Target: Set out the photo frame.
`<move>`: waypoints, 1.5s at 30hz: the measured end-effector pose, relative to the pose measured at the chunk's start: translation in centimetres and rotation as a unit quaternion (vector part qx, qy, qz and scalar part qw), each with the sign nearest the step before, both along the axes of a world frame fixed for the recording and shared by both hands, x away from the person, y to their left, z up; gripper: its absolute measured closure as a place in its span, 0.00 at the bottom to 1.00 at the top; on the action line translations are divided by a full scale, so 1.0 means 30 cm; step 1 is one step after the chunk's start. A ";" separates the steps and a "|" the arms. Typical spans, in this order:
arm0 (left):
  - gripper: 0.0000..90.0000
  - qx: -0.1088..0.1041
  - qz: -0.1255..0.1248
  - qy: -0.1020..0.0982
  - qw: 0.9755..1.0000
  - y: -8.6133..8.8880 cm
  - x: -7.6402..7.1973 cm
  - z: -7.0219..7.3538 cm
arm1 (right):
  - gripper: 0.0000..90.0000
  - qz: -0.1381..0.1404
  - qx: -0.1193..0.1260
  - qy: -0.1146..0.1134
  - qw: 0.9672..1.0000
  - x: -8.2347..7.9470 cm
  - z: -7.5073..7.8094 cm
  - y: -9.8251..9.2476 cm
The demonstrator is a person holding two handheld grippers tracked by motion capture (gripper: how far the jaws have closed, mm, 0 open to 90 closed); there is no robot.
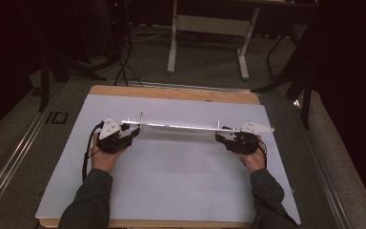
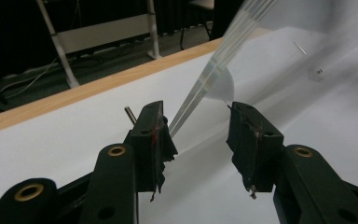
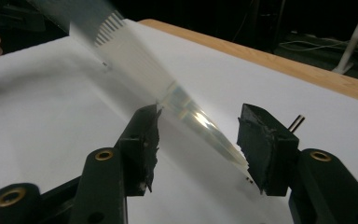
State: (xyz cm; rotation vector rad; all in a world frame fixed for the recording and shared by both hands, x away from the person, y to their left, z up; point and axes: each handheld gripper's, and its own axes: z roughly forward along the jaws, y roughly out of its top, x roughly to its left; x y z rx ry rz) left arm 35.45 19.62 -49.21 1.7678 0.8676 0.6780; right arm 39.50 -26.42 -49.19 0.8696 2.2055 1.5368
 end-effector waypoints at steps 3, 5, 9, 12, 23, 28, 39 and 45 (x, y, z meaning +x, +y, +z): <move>0.60 -0.004 -0.004 0.000 1.000 0.000 0.013 0.002 | 0.53 -0.005 0.005 -0.001 1.000 0.009 0.002 0.001; 0.59 -0.010 -0.009 0.002 1.000 0.001 0.027 0.003 | 0.53 -0.007 0.008 0.000 1.000 0.010 0.003 0.001; 0.57 -0.021 -0.013 -0.001 1.000 0.002 0.051 0.002 | 0.54 -0.016 0.014 0.000 1.000 0.020 0.006 0.002; 0.54 -0.030 -0.017 -0.002 0.999 0.006 0.071 -0.003 | 0.55 -0.018 0.016 0.000 1.000 0.028 0.008 -0.001; 0.46 -0.034 -0.033 0.009 0.999 0.007 0.107 -0.001 | 0.56 -0.020 0.018 -0.002 1.000 0.037 0.010 -0.001; 0.47 -0.036 -0.042 0.015 0.998 -0.012 0.119 -0.005 | 0.56 -0.021 0.017 -0.004 1.000 0.039 0.011 -0.001; 0.48 -0.035 -0.017 0.024 0.999 -0.029 0.146 0.014 | 0.58 -0.055 -0.015 -0.021 0.998 0.051 0.022 0.027; 0.48 -0.031 -0.006 0.033 0.999 -0.038 0.159 0.028 | 0.59 -0.062 -0.028 -0.021 0.997 0.066 0.033 0.036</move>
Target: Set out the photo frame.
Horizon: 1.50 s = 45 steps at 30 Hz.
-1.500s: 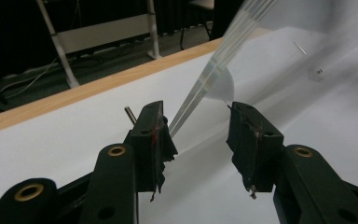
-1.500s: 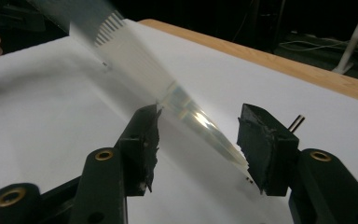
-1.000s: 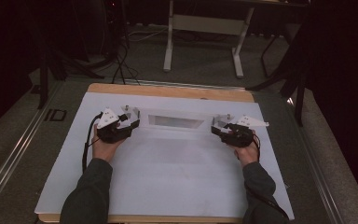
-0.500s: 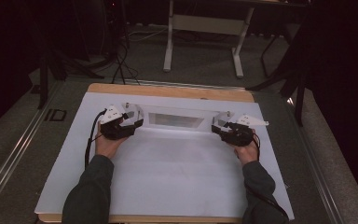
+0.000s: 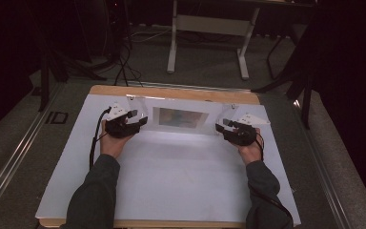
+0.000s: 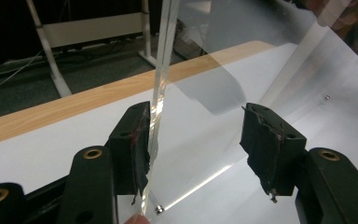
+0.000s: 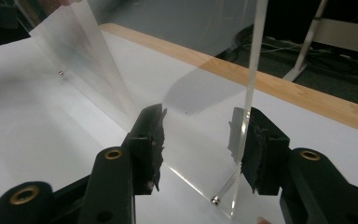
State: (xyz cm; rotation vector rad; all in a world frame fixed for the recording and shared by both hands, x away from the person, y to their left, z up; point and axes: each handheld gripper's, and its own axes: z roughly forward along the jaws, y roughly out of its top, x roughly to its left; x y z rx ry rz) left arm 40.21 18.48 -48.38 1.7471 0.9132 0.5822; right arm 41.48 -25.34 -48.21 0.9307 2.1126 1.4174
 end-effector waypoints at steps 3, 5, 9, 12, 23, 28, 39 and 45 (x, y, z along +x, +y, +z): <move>0.48 0.010 0.005 0.002 1.000 -0.007 0.003 0.006 | 0.59 0.000 -0.002 -0.001 1.000 0.004 0.002 0.001; 0.48 0.026 0.012 0.001 1.000 -0.018 0.003 0.012 | 0.59 -0.002 -0.005 0.000 1.000 0.006 0.004 0.003; 0.48 0.027 0.015 0.002 1.000 -0.020 0.002 0.014 | 0.59 -0.006 -0.006 -0.001 1.000 0.010 0.005 0.006; 0.48 0.026 0.017 0.004 1.000 -0.022 0.003 0.016 | 0.58 -0.008 -0.013 -0.003 1.000 0.012 0.008 0.012; 0.48 0.010 0.018 0.017 1.000 -0.003 -0.014 0.036 | 0.59 -0.005 -0.018 -0.003 1.000 0.009 0.017 0.027; 0.48 0.001 0.016 0.022 1.000 0.003 -0.025 0.043 | 0.59 -0.003 -0.017 0.000 1.000 0.000 0.020 0.027; 0.52 -0.040 0.024 0.040 0.998 0.014 -0.064 0.026 | 0.60 0.012 0.023 0.025 0.999 -0.023 0.019 0.013; 0.52 -0.037 0.024 0.042 0.998 0.009 -0.079 0.030 | 0.59 0.010 0.023 0.025 0.999 -0.035 0.021 0.011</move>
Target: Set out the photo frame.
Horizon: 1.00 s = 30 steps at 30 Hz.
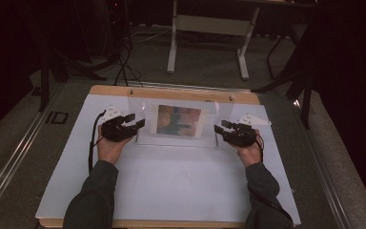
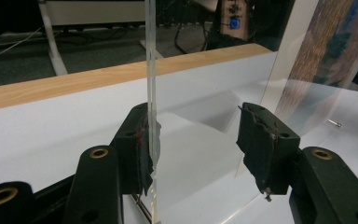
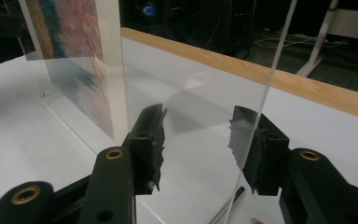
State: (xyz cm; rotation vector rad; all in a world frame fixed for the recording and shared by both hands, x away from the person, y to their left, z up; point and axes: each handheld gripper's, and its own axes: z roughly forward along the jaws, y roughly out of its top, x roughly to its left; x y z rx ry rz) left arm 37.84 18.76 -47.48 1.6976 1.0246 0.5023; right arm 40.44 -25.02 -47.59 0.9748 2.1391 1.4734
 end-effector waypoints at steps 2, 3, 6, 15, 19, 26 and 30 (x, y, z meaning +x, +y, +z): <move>0.52 -0.001 0.000 0.000 1.000 0.000 -0.011 0.001 | 0.59 0.001 0.000 -0.002 1.000 -0.004 0.000 0.000; 0.52 0.000 0.000 0.000 1.000 0.000 -0.020 0.002 | 0.58 0.001 0.000 -0.001 1.000 -0.007 0.000 0.000; 0.52 -0.001 0.002 0.001 1.000 0.001 -0.031 0.003 | 0.58 0.001 0.001 0.000 1.000 -0.011 0.000 0.001; 0.52 -0.008 0.002 0.001 1.000 0.015 -0.065 0.005 | 0.58 0.007 0.002 -0.003 1.000 -0.037 -0.002 0.010; 0.52 -0.012 0.000 0.001 1.000 0.021 -0.070 0.008 | 0.58 0.008 0.004 -0.003 1.000 -0.048 0.002 0.015; 0.52 -0.017 -0.008 0.001 1.000 0.024 -0.081 0.012 | 0.58 0.011 0.005 -0.003 1.000 -0.065 0.002 0.015; 0.52 -0.019 -0.010 0.002 1.000 0.024 -0.087 0.012 | 0.58 0.009 0.005 -0.003 1.000 -0.076 0.002 0.015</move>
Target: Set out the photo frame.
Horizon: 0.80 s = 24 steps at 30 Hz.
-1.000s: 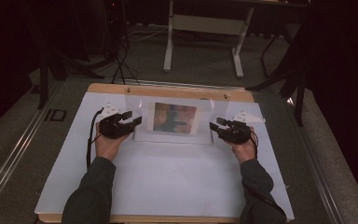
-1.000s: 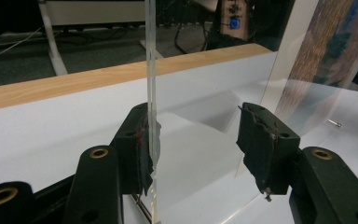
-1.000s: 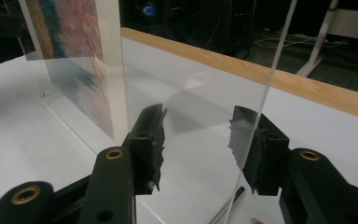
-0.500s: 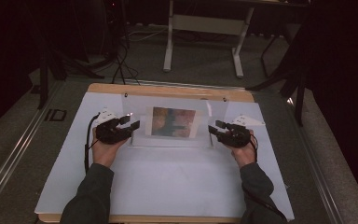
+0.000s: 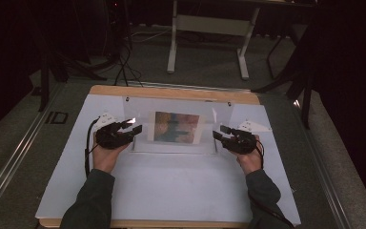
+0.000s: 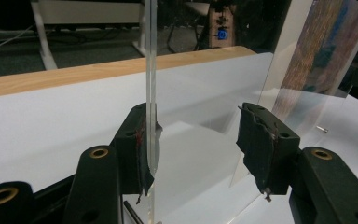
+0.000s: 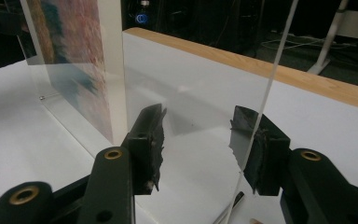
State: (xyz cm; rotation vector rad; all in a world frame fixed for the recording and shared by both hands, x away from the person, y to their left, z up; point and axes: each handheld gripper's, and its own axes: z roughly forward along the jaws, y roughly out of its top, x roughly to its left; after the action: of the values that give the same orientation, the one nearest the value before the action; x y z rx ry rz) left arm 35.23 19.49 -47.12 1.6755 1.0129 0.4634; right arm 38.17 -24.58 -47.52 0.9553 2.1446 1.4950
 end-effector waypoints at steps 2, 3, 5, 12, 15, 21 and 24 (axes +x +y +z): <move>0.52 0.000 -0.001 0.000 1.000 -0.003 -0.004 0.000 | 0.58 -0.002 0.001 -0.001 1.000 -0.008 -0.004 -0.003; 0.52 -0.001 -0.002 0.000 1.000 -0.005 -0.006 -0.001 | 0.58 -0.002 0.002 -0.001 1.000 -0.011 -0.005 -0.005; 0.52 -0.002 -0.003 -0.002 1.000 -0.005 -0.010 -0.004 | 0.58 -0.002 0.002 -0.001 1.000 -0.016 -0.004 -0.007; 0.51 -0.006 -0.008 0.000 1.000 -0.001 -0.019 -0.007 | 0.59 -0.003 0.000 -0.004 1.000 -0.040 -0.004 -0.008; 0.51 -0.004 -0.011 -0.001 1.000 -0.001 -0.023 -0.007 | 0.59 -0.003 0.000 -0.004 1.000 -0.050 -0.003 -0.008; 0.51 -0.006 -0.010 -0.001 1.000 -0.006 -0.025 -0.008 | 0.60 -0.003 0.003 -0.003 1.000 -0.058 -0.004 -0.015; 0.51 -0.007 -0.007 -0.001 1.000 -0.008 -0.027 -0.008 | 0.60 -0.002 0.005 -0.003 1.000 -0.056 -0.006 -0.017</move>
State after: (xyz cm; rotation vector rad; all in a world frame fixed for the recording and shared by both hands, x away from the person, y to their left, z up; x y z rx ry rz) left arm 34.42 19.25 -47.36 1.6695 1.0005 0.4476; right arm 36.51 -25.08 -47.71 0.9571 2.1313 1.5051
